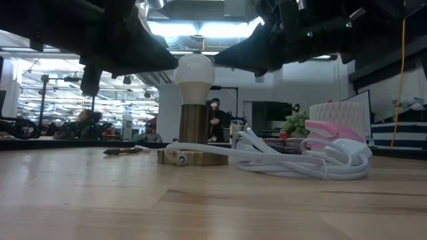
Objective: Screw lightbulb
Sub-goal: Insert the lightbulb into the gold lamp, then remove the lightbulb from the gold lamp
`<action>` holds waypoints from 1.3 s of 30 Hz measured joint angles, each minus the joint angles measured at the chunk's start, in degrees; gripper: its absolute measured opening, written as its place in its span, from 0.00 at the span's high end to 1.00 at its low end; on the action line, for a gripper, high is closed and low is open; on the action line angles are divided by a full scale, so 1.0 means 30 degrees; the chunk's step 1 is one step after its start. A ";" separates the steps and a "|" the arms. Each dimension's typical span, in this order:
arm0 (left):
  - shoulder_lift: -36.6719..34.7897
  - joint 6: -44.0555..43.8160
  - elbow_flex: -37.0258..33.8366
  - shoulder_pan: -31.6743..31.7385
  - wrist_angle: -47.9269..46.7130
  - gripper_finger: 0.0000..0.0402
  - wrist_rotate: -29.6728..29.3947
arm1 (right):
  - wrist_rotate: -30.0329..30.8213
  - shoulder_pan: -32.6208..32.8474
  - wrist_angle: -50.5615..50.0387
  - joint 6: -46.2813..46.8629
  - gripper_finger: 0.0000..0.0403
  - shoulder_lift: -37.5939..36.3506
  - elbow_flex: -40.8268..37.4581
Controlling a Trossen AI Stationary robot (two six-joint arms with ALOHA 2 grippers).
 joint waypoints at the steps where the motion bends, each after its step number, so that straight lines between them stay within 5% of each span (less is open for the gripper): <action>1: 0.0000 0.0007 0.0000 0.0006 0.0000 1.00 0.0003 | 0.0000 0.0000 0.0195 0.0026 0.87 0.0150 0.0002; 21: 0.0015 0.1086 -0.0007 0.0894 -0.0092 1.00 -0.0385 | -0.1264 -0.0029 0.0954 0.1569 0.87 0.1503 0.0022; 39: 0.0014 0.1013 -0.0007 0.1171 0.0051 1.00 -0.2631 | -0.4892 0.0044 0.1999 0.2026 0.87 0.1597 0.0015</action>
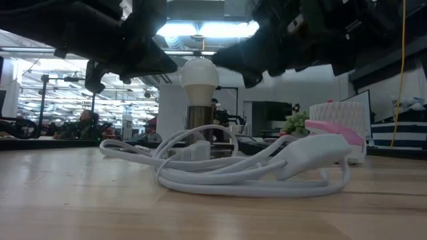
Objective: Screw lightbulb
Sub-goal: Remove the lightbulb from the gold lamp
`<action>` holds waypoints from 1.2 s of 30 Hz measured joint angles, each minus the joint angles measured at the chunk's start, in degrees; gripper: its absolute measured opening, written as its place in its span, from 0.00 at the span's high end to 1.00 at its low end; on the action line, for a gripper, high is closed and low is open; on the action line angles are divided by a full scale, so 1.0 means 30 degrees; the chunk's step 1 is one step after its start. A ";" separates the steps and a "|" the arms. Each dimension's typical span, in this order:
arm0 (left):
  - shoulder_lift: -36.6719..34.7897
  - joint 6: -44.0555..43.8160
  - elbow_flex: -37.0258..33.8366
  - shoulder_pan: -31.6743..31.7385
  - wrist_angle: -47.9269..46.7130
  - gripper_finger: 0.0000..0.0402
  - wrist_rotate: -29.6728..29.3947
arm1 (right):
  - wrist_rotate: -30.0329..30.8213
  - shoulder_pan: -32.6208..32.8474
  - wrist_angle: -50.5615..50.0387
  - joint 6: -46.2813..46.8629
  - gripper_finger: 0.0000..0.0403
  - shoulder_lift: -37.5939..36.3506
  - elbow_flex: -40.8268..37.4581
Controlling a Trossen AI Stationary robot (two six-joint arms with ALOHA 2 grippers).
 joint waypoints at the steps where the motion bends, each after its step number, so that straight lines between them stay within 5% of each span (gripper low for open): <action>1: -0.0047 0.0106 0.0000 -0.0067 -0.0007 1.00 -0.0214 | -0.0121 0.0000 0.0282 0.0004 0.87 -0.0052 0.0000; 17: -0.0925 0.7619 0.0000 -0.1474 0.4253 1.00 -0.0681 | -0.2055 0.0648 0.3080 0.1541 0.87 -0.1602 0.0000; 27: -0.0925 0.8063 0.0000 0.0524 0.3625 1.00 -0.0553 | 0.5579 0.2231 -0.1016 0.0331 0.87 -0.1583 0.0000; 36: -0.0925 0.5636 -0.0007 0.1815 0.1181 1.00 0.1745 | 0.8059 0.2157 -0.1439 -0.0248 0.87 -0.1170 0.0000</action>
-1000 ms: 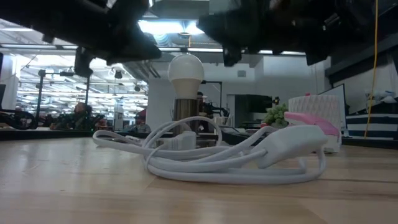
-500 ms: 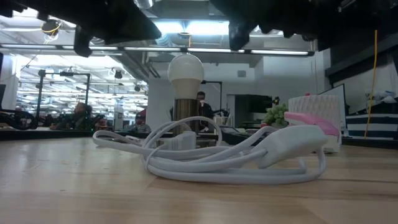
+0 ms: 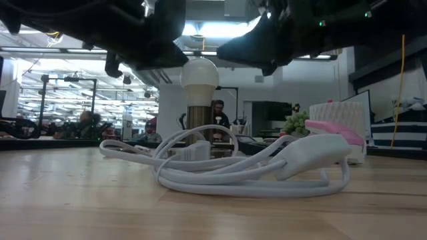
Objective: Screw lightbulb
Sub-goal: Remove the lightbulb from the gold lamp
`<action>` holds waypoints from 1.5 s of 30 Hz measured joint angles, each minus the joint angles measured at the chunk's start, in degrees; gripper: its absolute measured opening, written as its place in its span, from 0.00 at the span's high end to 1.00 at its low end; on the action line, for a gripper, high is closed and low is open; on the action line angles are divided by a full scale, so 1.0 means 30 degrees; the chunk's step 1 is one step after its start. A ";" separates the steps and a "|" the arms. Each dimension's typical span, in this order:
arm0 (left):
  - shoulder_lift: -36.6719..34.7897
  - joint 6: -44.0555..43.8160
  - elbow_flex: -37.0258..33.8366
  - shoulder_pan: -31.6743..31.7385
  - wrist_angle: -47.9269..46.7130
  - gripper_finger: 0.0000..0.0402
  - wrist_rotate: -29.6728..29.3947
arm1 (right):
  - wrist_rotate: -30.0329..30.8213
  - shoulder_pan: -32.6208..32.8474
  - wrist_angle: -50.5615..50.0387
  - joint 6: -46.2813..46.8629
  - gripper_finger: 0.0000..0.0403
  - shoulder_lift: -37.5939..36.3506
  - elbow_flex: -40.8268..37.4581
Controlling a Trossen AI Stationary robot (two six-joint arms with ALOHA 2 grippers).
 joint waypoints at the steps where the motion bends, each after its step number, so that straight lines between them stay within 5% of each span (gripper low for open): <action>1: 0.0000 -0.0351 0.0000 0.0000 -0.0309 1.00 0.0018 | -0.0008 -0.0101 -0.0034 -0.0004 0.87 0.0132 0.0000; 34: 0.0003 -0.2351 0.0011 -0.1646 -0.0923 1.00 0.1710 | 0.0817 -0.1636 0.1295 0.0232 0.87 0.1193 0.0015; 45: 0.0029 -0.2278 -0.0007 -0.1778 -0.0850 1.00 -0.1133 | 0.0322 -0.1455 0.2570 -0.0286 0.87 0.0498 0.0015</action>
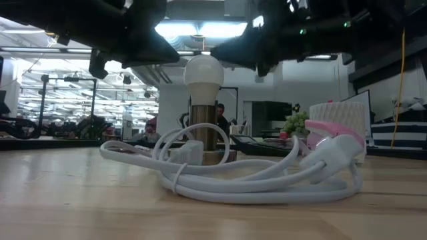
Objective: Screw lightbulb
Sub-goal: Remove the lightbulb from the gold lamp
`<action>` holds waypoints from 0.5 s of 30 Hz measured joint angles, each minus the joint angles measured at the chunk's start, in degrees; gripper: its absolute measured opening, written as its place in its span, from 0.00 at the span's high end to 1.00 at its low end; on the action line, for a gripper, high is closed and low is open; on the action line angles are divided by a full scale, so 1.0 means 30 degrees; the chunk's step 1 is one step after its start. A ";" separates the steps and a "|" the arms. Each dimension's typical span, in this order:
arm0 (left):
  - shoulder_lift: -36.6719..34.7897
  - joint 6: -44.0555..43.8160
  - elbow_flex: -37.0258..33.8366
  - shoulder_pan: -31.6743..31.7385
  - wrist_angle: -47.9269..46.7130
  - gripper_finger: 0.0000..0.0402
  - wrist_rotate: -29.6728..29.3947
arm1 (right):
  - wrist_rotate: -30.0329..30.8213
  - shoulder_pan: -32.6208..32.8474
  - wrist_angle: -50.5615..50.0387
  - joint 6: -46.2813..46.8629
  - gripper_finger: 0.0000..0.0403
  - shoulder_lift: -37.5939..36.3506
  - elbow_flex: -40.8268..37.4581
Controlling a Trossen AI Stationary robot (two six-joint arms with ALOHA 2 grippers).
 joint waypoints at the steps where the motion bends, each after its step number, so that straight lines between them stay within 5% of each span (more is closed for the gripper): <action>1: 0.0000 0.0000 0.0000 0.0043 -0.0018 1.00 -0.0022 | -0.0217 0.0115 -0.0006 0.0003 0.87 -0.0137 0.0000; 7: 0.0000 -0.0003 0.0000 0.0548 -0.0082 1.00 0.0106 | -0.0817 0.1739 -0.0735 0.0613 0.87 -0.0346 -0.0007; 15: 0.0000 -0.1473 0.0000 0.1504 -0.1632 1.00 0.2640 | 0.1477 0.2875 -0.2811 0.0606 0.87 -0.0259 -0.0015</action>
